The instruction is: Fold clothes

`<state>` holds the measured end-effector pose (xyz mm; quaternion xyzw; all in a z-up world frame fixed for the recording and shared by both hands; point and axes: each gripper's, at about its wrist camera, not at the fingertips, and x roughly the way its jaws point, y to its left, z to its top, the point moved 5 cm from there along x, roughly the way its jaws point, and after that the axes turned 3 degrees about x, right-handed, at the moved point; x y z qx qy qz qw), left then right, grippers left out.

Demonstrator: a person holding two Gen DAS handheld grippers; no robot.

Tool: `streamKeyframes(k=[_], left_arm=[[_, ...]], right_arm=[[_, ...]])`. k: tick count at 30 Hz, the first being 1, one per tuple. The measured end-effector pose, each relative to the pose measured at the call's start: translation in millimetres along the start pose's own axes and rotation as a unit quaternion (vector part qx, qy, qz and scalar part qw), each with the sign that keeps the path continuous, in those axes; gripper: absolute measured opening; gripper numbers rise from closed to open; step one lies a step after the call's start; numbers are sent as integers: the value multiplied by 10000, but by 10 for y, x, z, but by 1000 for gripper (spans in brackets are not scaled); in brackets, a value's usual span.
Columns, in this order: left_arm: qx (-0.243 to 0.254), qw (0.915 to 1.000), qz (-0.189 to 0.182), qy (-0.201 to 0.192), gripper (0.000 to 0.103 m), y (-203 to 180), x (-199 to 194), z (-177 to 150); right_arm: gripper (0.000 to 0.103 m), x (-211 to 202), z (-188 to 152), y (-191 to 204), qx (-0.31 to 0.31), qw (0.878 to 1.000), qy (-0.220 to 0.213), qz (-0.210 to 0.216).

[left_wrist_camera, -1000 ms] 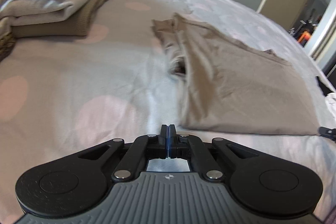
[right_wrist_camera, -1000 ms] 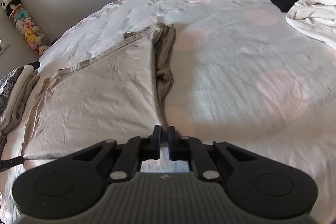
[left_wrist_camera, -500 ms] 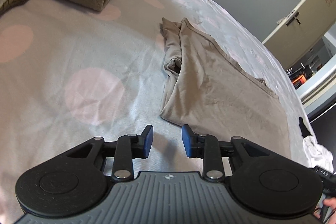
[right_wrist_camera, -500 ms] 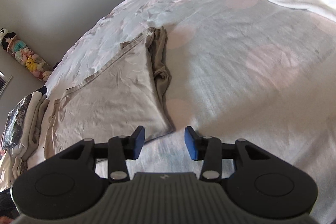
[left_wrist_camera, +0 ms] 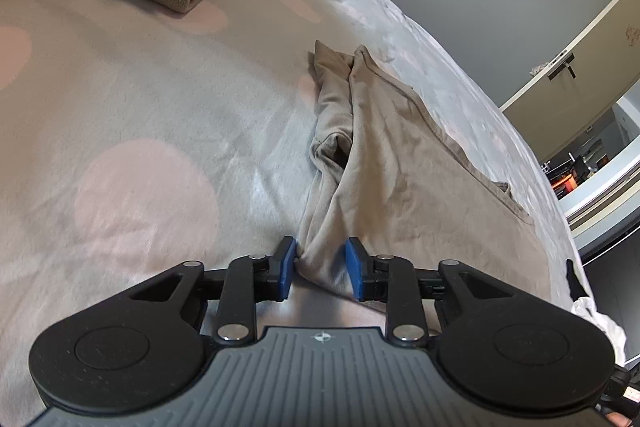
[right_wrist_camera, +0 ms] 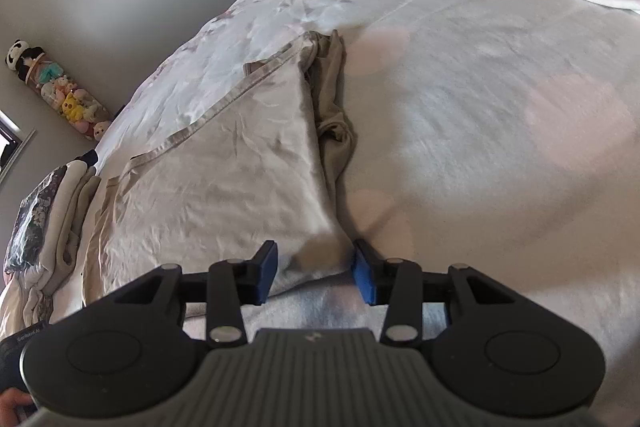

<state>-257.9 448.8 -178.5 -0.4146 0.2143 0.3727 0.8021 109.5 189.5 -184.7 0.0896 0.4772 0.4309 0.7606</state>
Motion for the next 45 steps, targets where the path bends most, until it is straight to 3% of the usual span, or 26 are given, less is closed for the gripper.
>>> streamKeyframes(k=[3,8,15,22,27,33,42,45], left_arm=[[209,9997,121,-36,13,-29,19,12],[732,9962,471,-93,5,-141,-5,-3],[1655,9814,973,12,2,-370,-88,11],[2422,9615,1298,28,2,-568,-292,71],[2802,9490,1446,2,2,-703,-500,75],[3057,9414,1425,2,2,-709,-805,-89],[2897,9473,1353,180,2,-562,-1298,-439],[3043,9419,1401,243,2,-554,-1401,-551]], right_arm=[[21,40,13,1,-117,9999,-32,-80],[9,35,13,66,-440,9988,-124,-198],[7,-44,-56,328,-1692,9814,-331,-841],[6,-198,-66,442,-2178,9675,-339,-1241],[6,-366,-115,507,-2196,9668,-151,-1297],[6,-666,-254,559,-2201,9669,-27,-1288],[6,-1156,-617,564,-2200,9665,286,-1294],[7,-1287,-775,543,-2272,9638,433,-1323]])
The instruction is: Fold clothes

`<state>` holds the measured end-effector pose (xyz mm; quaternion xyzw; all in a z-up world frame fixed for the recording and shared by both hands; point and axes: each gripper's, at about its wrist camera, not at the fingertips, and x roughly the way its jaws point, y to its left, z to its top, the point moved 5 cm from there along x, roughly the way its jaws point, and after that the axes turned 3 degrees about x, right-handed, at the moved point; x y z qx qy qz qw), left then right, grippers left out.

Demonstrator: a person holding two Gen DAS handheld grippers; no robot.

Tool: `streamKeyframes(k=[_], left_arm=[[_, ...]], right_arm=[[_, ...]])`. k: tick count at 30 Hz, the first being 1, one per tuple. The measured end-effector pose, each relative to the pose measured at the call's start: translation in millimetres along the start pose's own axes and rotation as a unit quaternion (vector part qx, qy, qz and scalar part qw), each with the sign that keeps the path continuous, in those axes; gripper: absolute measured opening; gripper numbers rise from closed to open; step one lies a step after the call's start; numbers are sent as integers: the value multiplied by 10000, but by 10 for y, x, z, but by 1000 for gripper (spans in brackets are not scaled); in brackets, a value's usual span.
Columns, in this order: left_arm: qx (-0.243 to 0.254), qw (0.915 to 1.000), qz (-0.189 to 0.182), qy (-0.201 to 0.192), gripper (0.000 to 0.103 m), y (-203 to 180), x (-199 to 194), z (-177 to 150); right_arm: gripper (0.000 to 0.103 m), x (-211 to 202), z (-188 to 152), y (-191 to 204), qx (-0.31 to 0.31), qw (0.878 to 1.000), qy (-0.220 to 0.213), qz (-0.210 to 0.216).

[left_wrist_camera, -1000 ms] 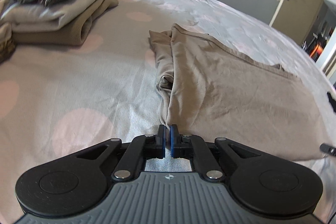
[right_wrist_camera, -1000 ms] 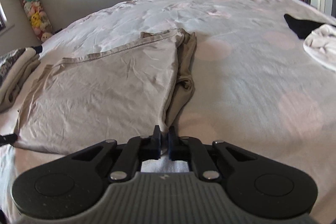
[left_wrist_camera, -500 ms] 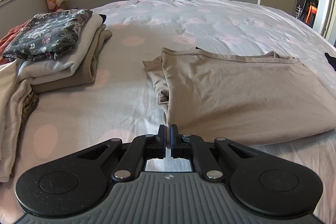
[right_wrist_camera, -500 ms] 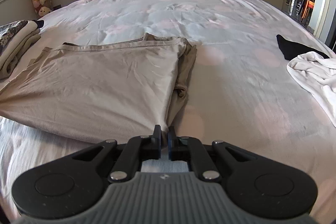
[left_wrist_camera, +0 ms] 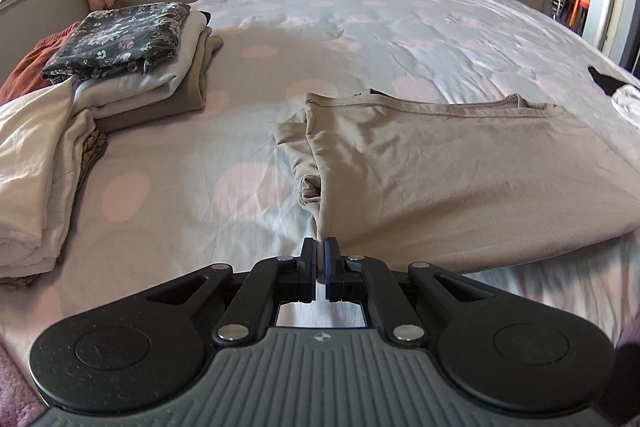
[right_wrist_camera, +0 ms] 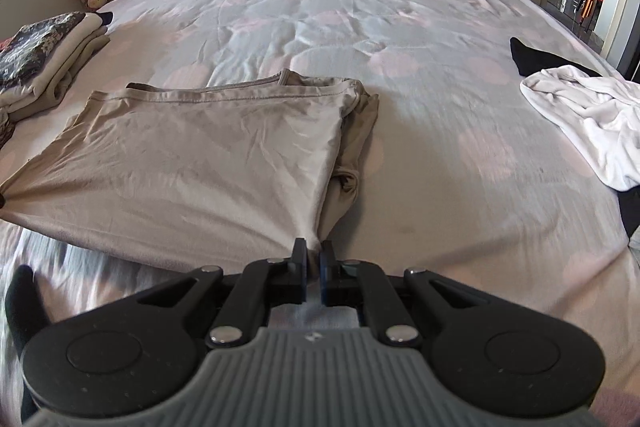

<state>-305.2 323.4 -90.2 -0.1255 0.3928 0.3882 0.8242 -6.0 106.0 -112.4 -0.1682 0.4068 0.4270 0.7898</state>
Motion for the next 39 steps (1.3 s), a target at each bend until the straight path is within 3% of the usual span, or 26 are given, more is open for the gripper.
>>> streamKeyframes(k=[14,19,21,22,23,26,31,35,39], left_arm=[[251,9973,192,661,2,-142,362,-347],[189,9969,61,762,4,-107,406,-355],[142,9968,1,782,6,-63,389,-367],[103,9968,-29,790,6,-35,376,-372],[53,9968,-62,793,10,1,353,-376],[-67,9966,-66,819,17,117,282,-376],[-324,9961,254,783,24,357,217,-293],[-417,9972,177,598,29,395,216,-133],[-326,9983,83,468,38,321,299,40]], right_arm=[[8,352,-268,162,-827,9920,825,-469],[9,425,-312,198,-1016,9872,1071,-597],[20,416,-326,207,-1064,9856,1117,-685],[37,395,-323,205,-1069,9855,1098,-731],[48,351,-310,204,-1058,9864,1028,-723],[53,193,-260,179,-973,9896,764,-737],[65,-19,-147,81,-609,9949,338,-728],[77,-73,-13,-27,-90,9985,21,-533],[79,-4,153,-156,486,9976,-183,-465]])
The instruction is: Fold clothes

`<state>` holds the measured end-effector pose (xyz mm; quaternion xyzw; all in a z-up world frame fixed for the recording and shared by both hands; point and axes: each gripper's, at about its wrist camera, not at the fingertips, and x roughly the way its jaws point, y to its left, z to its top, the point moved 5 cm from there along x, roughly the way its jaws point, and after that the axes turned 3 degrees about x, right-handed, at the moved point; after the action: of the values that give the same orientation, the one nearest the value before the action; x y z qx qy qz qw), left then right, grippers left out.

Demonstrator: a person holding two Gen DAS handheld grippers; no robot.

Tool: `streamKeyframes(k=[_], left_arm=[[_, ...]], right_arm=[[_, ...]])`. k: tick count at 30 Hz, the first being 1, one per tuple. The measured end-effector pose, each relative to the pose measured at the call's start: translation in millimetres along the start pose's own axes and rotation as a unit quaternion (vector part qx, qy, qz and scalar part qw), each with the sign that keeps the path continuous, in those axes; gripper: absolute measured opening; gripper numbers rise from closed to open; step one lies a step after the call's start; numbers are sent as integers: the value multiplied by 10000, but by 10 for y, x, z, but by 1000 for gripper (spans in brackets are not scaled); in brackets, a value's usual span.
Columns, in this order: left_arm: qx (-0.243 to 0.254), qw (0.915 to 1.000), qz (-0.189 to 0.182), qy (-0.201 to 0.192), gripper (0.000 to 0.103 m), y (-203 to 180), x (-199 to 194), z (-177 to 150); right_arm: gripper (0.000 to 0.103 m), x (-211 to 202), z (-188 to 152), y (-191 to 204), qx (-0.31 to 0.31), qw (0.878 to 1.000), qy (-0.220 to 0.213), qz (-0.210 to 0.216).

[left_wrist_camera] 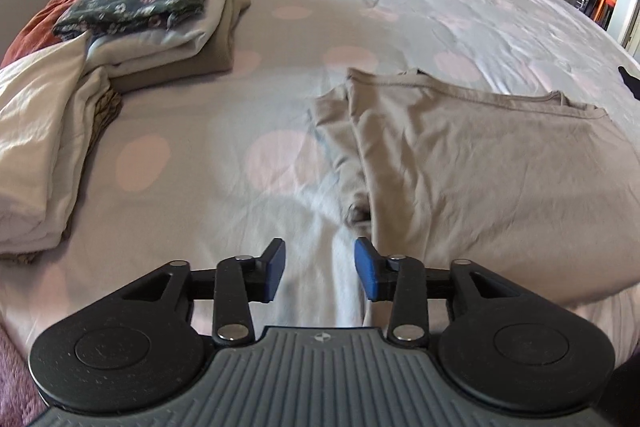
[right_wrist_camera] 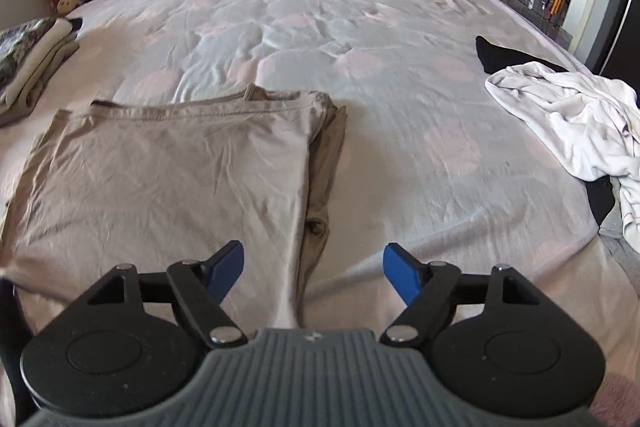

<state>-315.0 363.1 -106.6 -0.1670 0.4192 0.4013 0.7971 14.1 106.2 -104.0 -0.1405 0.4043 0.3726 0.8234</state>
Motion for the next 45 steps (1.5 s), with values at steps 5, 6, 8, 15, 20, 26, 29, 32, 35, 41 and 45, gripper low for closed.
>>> streamKeyframes(k=[5,6,8,15,20,26,29,32,35,41,45], left_arm=[[167,9999,11,10,38,-123,190,190],[190,9998,11,8,38,-144,224,219],[216,9998,-16,20,39,-187,306,285],[289,9994,-140,88,40,-363,578,434],[280,9994,-163,139,42,-436,740,441],[194,9998,1,67,58,-435,823,383],[6,10000,58,35,72,-378,850,347],[-383,9992,-89,26,79,-272,886,302],[-366,9992,-152,-48,80,-244,891,282],[-514,9983,-240,-110,82,-214,881,261],[-535,9981,-256,-137,72,-200,814,336]], right_arm=[[79,165,252,-179,829,9964,-105,119],[79,187,295,-202,899,9958,-142,79],[79,236,379,-243,918,9954,-255,-9],[79,623,586,-235,674,9975,-195,100],[79,888,636,-172,502,9987,-18,115],[83,1136,509,-200,579,9979,215,193],[94,1228,407,-197,664,9969,287,301],[103,1289,357,-122,503,9977,297,334],[103,1328,342,-64,329,9990,268,166],[103,1349,355,-97,395,9985,294,226],[101,1224,470,-159,638,9973,-71,368]])
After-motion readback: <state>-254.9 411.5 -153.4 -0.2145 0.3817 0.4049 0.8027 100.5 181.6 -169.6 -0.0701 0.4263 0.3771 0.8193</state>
